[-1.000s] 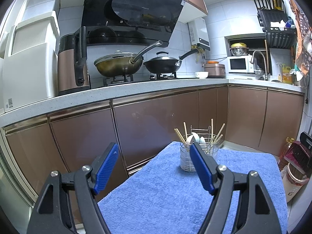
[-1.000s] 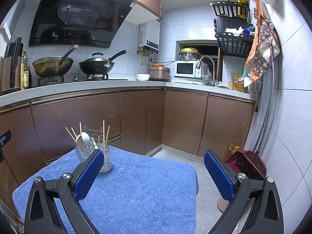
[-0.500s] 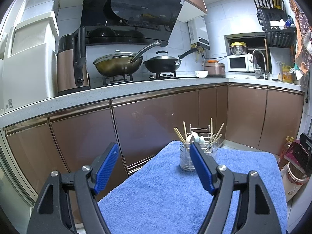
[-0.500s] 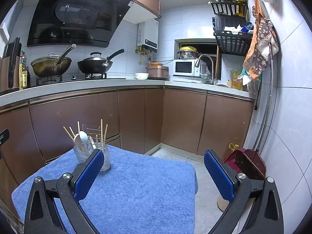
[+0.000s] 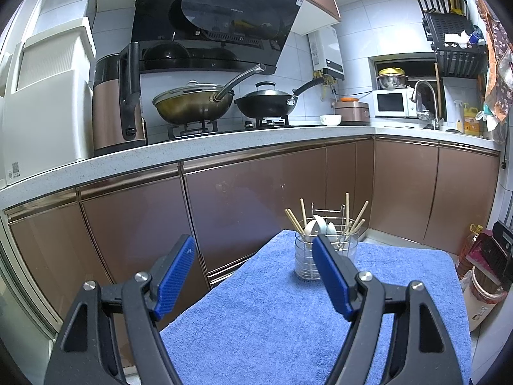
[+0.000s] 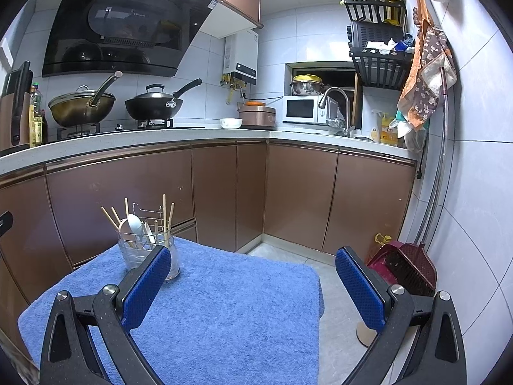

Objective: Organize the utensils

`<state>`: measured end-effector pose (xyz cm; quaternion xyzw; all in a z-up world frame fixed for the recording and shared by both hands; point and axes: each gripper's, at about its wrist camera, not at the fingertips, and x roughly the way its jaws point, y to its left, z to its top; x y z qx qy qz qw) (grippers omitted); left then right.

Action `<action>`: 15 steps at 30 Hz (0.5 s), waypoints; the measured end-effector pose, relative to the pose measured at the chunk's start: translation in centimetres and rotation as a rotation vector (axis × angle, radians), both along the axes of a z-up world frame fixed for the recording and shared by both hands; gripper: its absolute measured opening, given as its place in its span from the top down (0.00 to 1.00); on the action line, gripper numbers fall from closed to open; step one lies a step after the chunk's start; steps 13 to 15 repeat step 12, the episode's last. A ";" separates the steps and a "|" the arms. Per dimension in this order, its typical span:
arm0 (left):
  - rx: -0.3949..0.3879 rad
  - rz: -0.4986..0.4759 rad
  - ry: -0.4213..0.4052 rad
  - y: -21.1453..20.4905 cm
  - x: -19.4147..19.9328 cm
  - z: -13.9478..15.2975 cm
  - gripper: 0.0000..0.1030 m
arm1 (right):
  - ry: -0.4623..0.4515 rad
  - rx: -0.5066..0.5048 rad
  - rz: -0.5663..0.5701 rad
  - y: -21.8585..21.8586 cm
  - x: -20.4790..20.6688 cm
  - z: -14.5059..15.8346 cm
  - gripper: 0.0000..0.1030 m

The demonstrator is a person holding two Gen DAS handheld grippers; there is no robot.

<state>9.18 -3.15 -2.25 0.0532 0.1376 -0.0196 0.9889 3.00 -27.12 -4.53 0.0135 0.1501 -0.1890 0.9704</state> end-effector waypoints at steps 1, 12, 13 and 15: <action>0.001 0.001 0.000 -0.1 0.0 0.0 0.28 | 0.000 -0.001 -0.001 0.0 0.0 0.0 0.00; 0.001 -0.003 0.007 -0.2 0.0 0.0 0.28 | 0.000 0.000 -0.001 -0.3 -0.1 -0.1 0.00; 0.001 -0.003 0.007 -0.2 0.0 0.0 0.28 | 0.000 0.000 -0.001 -0.3 -0.1 -0.1 0.00; 0.001 -0.003 0.007 -0.2 0.0 0.0 0.28 | 0.000 0.000 -0.001 -0.3 -0.1 -0.1 0.00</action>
